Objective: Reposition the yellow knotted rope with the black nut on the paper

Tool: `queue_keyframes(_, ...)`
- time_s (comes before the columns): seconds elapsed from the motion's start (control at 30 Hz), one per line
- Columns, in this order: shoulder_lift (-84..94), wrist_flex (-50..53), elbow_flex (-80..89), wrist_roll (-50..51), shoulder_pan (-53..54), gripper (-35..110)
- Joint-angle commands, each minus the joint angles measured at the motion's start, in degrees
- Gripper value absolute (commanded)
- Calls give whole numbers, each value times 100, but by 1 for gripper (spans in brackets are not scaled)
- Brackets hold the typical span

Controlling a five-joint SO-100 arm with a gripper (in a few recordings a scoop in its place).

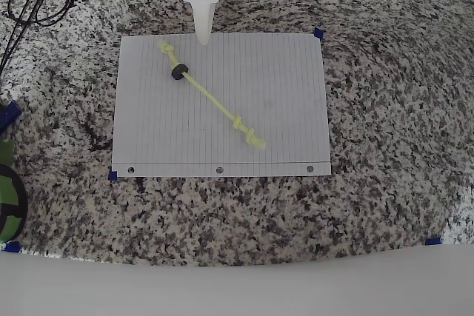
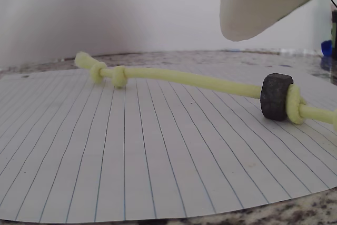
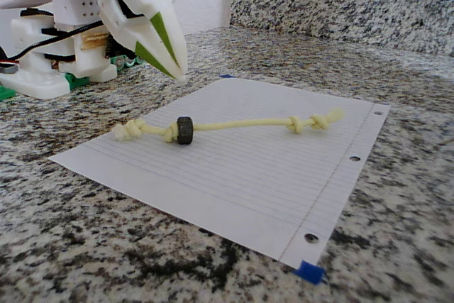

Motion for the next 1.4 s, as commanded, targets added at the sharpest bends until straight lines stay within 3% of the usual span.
queue_keyframes(0.0, 18, -9, 299, -9, -35, 0)
queue_keyframes(0.97, -35, -167, 35, -44, 0, 0)
queue_keyframes(1.37, -2276, -185, -1995, -642, 88, 1)
